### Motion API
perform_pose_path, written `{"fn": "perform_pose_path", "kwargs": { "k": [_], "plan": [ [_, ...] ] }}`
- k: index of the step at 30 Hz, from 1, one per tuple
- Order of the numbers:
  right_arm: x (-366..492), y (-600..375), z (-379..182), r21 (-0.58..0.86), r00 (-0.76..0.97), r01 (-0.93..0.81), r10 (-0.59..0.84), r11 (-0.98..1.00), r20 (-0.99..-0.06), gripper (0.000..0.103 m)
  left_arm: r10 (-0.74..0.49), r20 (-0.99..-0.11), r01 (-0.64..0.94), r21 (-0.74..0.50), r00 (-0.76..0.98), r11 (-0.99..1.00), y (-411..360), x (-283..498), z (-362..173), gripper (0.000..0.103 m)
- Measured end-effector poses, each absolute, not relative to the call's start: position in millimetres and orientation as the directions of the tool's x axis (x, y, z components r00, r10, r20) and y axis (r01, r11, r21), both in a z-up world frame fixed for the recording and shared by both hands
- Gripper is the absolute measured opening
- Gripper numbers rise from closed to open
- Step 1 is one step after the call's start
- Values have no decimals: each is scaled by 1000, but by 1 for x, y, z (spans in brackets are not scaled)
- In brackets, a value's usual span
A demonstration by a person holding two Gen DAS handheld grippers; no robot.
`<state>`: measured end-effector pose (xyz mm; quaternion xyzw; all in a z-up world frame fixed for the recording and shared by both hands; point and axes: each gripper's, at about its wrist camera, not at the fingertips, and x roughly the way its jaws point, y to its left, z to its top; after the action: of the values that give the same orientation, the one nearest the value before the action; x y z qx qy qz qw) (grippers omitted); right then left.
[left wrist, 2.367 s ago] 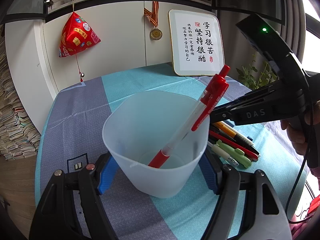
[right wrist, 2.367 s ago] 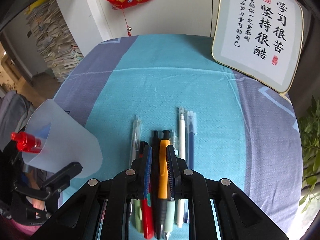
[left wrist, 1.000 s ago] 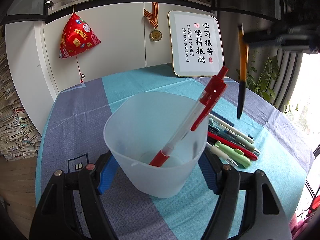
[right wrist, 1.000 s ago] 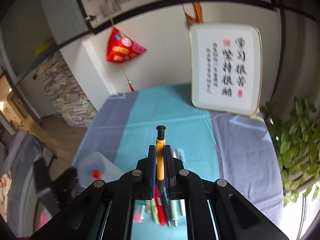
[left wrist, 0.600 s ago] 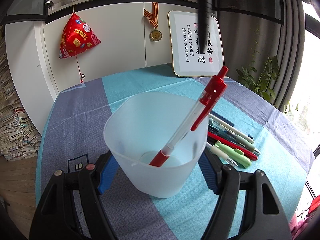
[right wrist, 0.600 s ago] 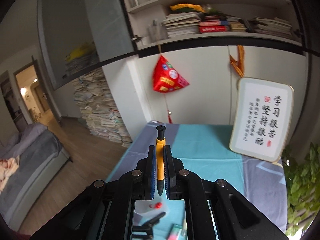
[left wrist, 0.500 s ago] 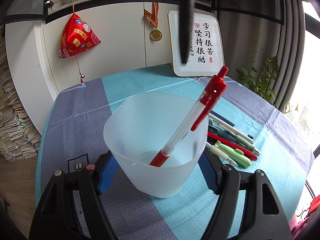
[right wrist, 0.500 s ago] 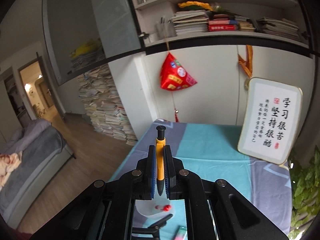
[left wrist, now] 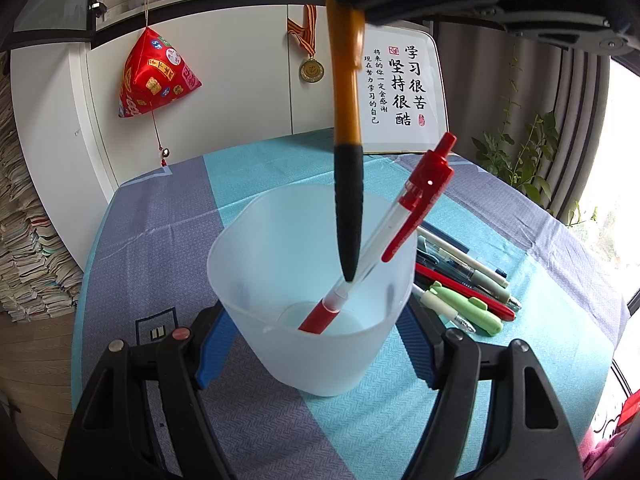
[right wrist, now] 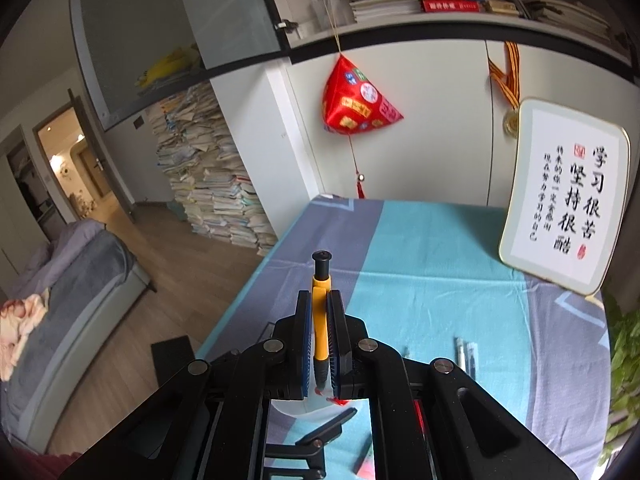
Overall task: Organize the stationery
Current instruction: 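Lift the orange pen with the right tool and drop it into the cup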
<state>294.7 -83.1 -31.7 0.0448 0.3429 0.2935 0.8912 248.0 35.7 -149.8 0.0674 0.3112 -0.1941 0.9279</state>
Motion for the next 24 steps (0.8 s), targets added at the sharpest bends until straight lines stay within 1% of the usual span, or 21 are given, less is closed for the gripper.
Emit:
{"fn": "perform_pose_path", "kwargs": {
  "k": [24],
  "plan": [
    [294,-79,-67,307,506,-480,546,822,-668,8,-318,-604,402,5,731,916,36,248,-150,73]
  ]
}}
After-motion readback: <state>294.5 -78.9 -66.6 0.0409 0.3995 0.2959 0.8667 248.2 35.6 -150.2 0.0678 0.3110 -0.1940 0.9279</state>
